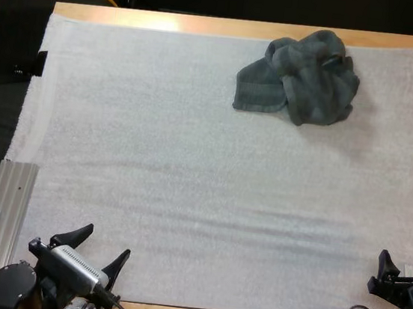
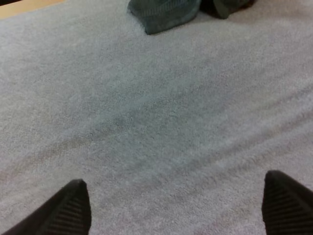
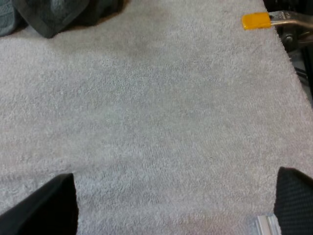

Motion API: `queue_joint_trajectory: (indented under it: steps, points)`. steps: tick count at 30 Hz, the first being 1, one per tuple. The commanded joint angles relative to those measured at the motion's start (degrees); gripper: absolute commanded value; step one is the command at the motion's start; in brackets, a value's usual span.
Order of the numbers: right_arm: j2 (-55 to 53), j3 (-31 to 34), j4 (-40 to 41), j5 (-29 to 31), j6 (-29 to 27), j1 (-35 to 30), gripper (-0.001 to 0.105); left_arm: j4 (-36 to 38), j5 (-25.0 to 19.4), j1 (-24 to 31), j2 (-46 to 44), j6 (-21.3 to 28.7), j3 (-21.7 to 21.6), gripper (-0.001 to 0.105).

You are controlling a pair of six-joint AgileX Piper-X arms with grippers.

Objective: Pick towel from pile, fold and stack

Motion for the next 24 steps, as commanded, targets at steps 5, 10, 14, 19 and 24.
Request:
queue_joint_trajectory:
  steps: [5, 10, 14, 19, 24]
  points:
    - [-1.39, -1.38, -0.53, -0.74, -0.11, -0.27, 0.079, -0.76, 0.31, -0.05, -6.35, -3.55, -0.5, 0.069]
    - [2.93, -5.09, -0.51, -1.91, -0.11, -0.27, 0.079, -1.23, 0.4, -0.05, -3.24, -3.7, -2.37, 0.069]
    - [7.63, -9.31, -0.51, -4.07, -0.25, -0.27, 0.079, -2.54, 3.21, -0.05, 0.77, -3.7, -5.44, 0.069]
    - [13.44, -14.38, -0.63, -7.64, -0.91, -0.27, 0.079, -2.91, 6.33, -0.05, 5.64, -3.7, -9.07, 0.069]
    - [18.72, -19.01, -0.63, -13.54, -3.23, -0.27, 0.079, -2.91, 12.94, -0.05, 10.03, -3.7, -12.5, 0.069]
